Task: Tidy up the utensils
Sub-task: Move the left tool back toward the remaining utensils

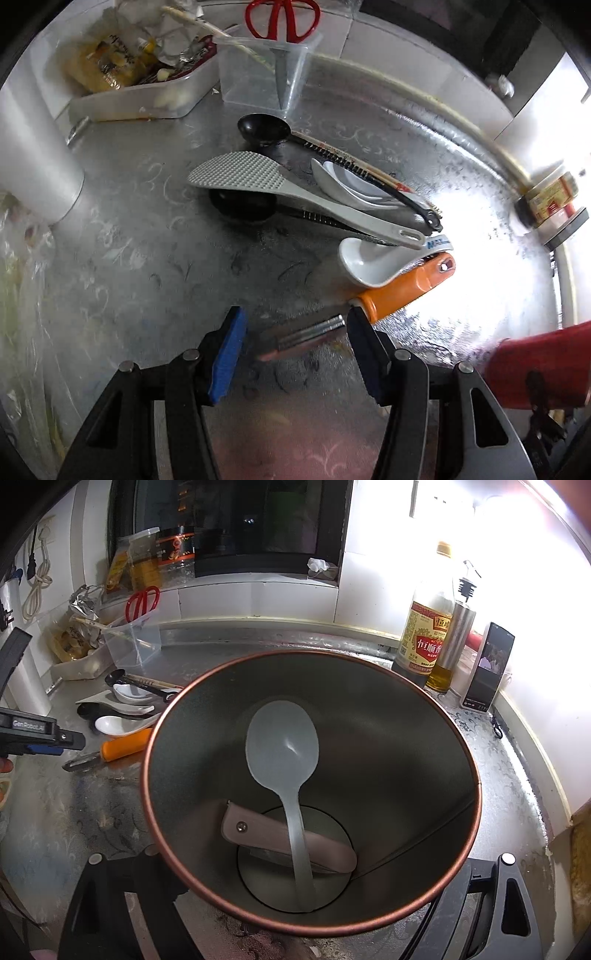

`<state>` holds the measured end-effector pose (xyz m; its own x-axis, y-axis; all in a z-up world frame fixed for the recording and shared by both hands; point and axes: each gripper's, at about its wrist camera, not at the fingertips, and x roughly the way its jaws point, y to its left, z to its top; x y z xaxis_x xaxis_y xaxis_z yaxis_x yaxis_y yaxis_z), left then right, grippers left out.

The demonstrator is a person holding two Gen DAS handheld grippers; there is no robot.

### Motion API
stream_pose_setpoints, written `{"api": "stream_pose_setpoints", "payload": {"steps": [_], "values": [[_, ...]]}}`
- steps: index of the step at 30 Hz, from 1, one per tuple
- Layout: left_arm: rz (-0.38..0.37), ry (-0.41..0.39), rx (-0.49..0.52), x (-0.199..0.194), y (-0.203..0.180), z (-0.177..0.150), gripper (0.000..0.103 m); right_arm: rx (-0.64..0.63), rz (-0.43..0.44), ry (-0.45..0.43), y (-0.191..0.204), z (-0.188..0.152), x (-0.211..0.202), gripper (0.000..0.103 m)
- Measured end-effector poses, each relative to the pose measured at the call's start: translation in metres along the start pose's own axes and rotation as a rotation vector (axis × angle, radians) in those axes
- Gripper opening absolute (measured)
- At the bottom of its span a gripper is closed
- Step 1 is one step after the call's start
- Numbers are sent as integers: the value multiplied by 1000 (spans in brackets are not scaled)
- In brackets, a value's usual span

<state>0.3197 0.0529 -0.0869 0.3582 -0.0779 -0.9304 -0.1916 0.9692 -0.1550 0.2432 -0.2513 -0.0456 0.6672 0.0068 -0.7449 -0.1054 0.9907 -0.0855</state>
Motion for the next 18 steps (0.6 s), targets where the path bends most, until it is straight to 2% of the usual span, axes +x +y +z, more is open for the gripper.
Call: {"api": "stream_pose_setpoints", "payload": {"steps": [10,18], "values": [[36,4,62,20,-20,18,60,-4,-4,-1,1,-1,0,92],[68,6,123,27,-46,18,60,-2,-5,-2,0,-1,0,92]]}}
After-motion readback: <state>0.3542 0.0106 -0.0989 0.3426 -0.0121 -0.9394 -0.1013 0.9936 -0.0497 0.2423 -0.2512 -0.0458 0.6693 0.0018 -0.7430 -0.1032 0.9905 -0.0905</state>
